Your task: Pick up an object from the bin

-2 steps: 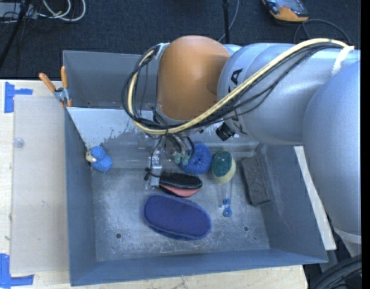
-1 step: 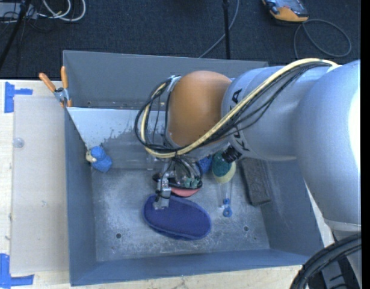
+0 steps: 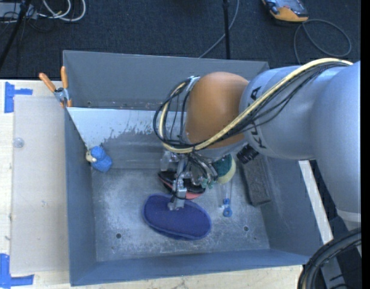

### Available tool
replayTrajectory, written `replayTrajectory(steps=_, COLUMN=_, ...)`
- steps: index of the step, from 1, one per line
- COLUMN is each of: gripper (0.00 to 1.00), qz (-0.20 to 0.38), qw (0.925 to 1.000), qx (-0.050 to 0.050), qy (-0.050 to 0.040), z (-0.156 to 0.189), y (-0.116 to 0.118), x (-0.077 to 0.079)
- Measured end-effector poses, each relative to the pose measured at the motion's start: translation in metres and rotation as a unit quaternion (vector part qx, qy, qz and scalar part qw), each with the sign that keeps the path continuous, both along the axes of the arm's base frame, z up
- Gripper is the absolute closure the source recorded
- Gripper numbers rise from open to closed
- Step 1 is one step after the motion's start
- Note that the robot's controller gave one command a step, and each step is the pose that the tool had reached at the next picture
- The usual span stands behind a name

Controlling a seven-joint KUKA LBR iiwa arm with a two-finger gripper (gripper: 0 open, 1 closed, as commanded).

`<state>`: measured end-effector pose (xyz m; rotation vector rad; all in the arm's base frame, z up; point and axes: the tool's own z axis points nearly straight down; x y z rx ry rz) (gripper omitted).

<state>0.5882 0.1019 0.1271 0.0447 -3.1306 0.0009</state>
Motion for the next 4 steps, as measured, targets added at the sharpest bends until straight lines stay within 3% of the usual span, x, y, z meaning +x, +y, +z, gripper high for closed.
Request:
replayTrajectory(steps=1, gripper=0.0, qz=-0.043, qw=0.9991, qx=0.0, qy=-0.005, z=0.006, y=-0.021, x=0.009)
replayTrajectory(steps=2, gripper=0.0, qz=-0.021, qw=0.9998, qx=0.001, qy=-0.0006, z=-0.053, y=-0.049, x=0.016)
replayTrajectory(steps=3, gripper=1.0, qz=-0.074, qw=0.9972, qx=-0.002, qy=-0.007, z=-0.054, y=-0.046, x=0.004)
replayTrajectory(steps=4, gripper=1.0, qz=-0.075, qw=0.9972, qx=-0.002, qy=-0.007, z=-0.054, y=-0.046, x=0.004)
